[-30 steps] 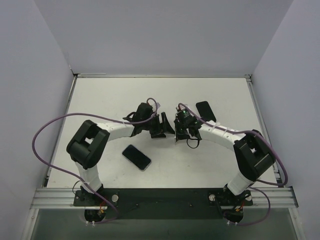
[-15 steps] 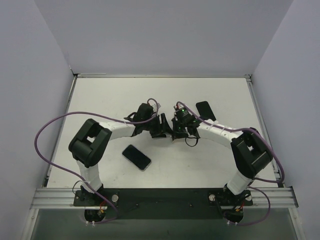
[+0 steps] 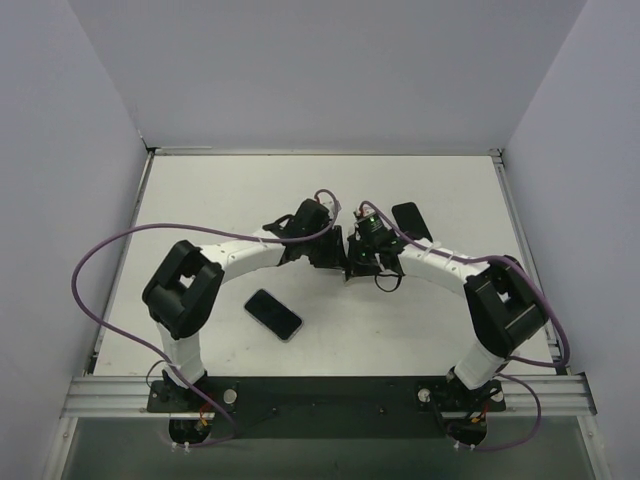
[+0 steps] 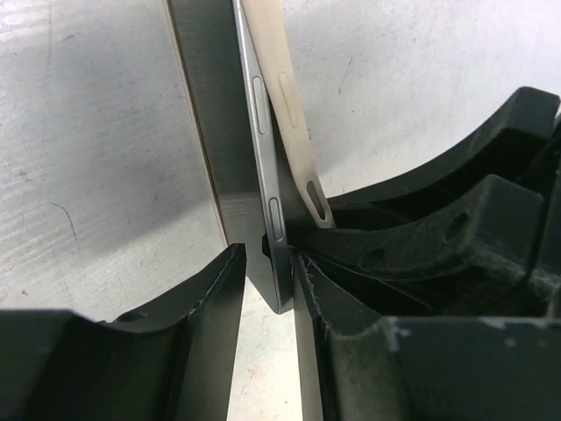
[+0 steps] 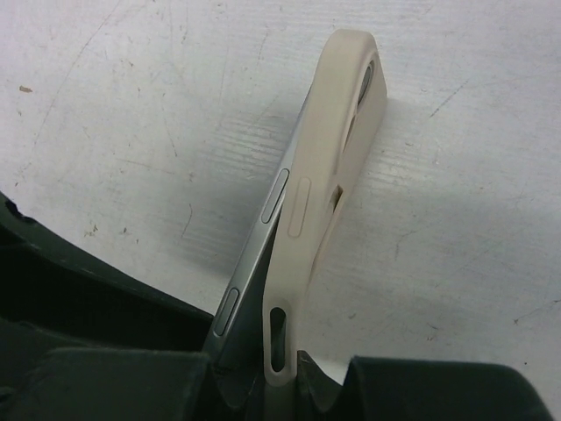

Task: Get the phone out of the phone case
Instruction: Remove the phone case from the phone.

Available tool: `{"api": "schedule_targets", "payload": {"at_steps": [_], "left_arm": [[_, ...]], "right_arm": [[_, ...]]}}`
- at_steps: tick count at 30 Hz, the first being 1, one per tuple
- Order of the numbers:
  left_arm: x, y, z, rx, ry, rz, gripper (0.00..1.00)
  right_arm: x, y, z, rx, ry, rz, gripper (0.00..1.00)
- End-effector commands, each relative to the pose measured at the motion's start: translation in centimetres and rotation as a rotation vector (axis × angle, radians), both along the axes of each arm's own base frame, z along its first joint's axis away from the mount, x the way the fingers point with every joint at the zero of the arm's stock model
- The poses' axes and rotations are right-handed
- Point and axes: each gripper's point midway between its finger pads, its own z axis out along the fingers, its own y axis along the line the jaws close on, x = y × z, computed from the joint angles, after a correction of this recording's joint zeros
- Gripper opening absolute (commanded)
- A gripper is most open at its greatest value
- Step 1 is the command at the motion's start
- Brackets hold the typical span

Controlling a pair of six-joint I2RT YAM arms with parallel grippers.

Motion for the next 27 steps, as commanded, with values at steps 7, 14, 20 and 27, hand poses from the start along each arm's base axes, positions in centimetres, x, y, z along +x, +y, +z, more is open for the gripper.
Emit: {"api": "schedule_targets", "payload": {"at_steps": [7,14,20,27], "left_arm": [[0.4,3.4,-5.4,0.299,-0.037,0.054,0.12],[0.8,3.9,-2.7,0.299,-0.079,0.053,0.00],[2.0,5.7,1.7,0.339,-0.172,0.079,0.00],[2.2,7.4,2.1,0.505,-0.228,0.054,0.00]], "right_arm": [[-1.4,0.9,1.0,0.192,0.061,-0.006,0.00],[-0.9,-1.7,1.5,0.196,0.049,-0.074,0.00],[-0.6,-4.0,1.5,0.176,0.038,-0.114,0.00],[-0.8,-4.5,2.9,0.176,0.023,-0.116,0.00]]}}
